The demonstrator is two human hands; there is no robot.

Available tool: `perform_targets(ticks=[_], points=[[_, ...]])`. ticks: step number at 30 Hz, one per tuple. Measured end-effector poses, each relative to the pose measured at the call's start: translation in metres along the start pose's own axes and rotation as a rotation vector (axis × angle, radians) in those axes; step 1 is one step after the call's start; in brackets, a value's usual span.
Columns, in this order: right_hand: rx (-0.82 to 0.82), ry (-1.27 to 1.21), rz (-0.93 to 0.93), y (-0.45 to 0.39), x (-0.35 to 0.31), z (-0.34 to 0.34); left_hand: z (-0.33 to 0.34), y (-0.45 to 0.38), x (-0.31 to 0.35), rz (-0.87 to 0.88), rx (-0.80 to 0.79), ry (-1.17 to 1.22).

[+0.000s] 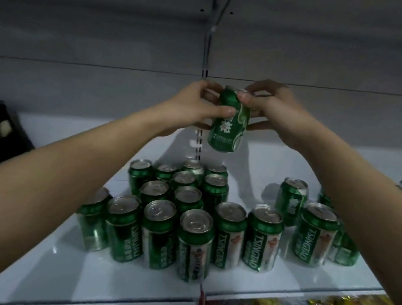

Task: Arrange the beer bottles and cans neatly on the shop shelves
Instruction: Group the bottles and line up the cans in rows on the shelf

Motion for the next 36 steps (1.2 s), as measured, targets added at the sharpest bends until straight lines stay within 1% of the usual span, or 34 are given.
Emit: perform_targets(ticks=[3, 10, 13, 18, 21, 23, 26, 29, 31, 36], points=[[-0.071, 0.010, -0.012, -0.002, -0.012, 0.042, -0.034, 0.022, -0.005, -0.005, 0.038, -0.065], [-0.199, 0.025, -0.014, -0.014, -0.024, 0.138, -0.115, 0.066, -0.032, -0.086, 0.117, -0.193], [-0.254, 0.046, 0.002, -0.019, -0.019, 0.178, -0.142, 0.081, -0.051, -0.148, 0.126, -0.248], [-0.399, 0.110, 0.024, -0.021, -0.005, 0.237, -0.170, 0.102, -0.092, -0.269, 0.118, -0.320], [-0.471, 0.145, 0.059, -0.022, 0.004, 0.265, -0.184, 0.111, -0.111, -0.303, 0.077, -0.513], [-0.502, 0.181, 0.097, -0.023, 0.011, 0.281, -0.189, 0.117, -0.121, -0.317, 0.023, -0.671], [-0.567, 0.221, 0.137, -0.019, 0.022, 0.305, -0.190, 0.126, -0.136, -0.343, -0.081, -0.825], [-0.608, 0.274, 0.176, -0.016, 0.034, 0.328, -0.189, 0.135, -0.154, -0.381, -0.177, -0.919], [-0.638, 0.325, 0.208, -0.015, 0.043, 0.342, -0.189, 0.141, -0.167, -0.404, -0.212, -0.974], [-0.686, 0.384, 0.254, -0.017, 0.063, 0.367, -0.190, 0.149, -0.192, -0.402, -0.219, -1.074]])
Point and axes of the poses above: each hand's wrist, its own y-axis away from the middle knuckle, its own z-axis out of the palm, x = y × z, the point moved 5 cm from there along -y, towards the middle knuckle, and after that the axes turned 7 degrees about -y, right-handed, at the moved point
